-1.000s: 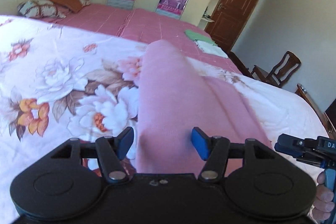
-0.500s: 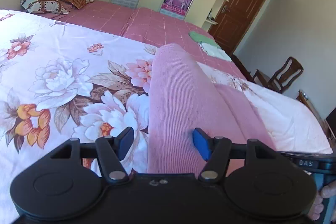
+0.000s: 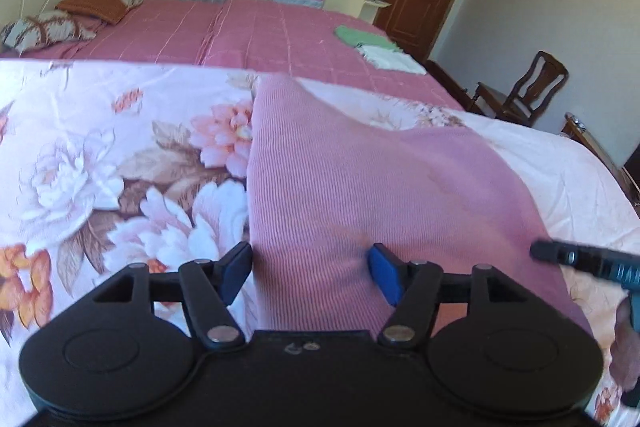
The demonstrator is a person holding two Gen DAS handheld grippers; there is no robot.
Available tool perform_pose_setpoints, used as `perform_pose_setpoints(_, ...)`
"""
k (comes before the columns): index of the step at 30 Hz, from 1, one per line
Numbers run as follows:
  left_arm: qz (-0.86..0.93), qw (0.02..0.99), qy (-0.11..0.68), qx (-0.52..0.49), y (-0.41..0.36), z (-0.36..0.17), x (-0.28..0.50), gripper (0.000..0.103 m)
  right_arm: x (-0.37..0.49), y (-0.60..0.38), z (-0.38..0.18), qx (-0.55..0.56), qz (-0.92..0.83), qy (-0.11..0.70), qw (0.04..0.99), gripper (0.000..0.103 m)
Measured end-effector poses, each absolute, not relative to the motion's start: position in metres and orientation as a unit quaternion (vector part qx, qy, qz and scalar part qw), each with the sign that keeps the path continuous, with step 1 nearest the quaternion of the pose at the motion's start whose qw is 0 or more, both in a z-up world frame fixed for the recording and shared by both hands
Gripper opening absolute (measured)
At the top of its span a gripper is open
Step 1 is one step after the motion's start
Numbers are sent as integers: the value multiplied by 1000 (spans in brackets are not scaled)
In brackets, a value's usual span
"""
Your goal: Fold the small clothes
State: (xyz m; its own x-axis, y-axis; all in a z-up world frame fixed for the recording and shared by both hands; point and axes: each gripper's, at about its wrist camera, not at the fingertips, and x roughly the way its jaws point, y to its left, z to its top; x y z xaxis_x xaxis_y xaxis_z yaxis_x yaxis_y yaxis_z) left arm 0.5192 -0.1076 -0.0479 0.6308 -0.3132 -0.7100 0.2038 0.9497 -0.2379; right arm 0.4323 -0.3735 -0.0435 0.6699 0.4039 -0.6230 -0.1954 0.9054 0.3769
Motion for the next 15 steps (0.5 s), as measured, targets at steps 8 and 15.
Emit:
perform_pose_setpoints(8, -152, 895, 409, -95, -102, -56, 535, 65, 490, -396, -48, 238, 184, 357, 884, 33)
perform_pose_setpoints(15, -151, 898, 405, -87, -105, -67, 535, 67, 462, -373, -20, 100, 165, 223, 955, 10)
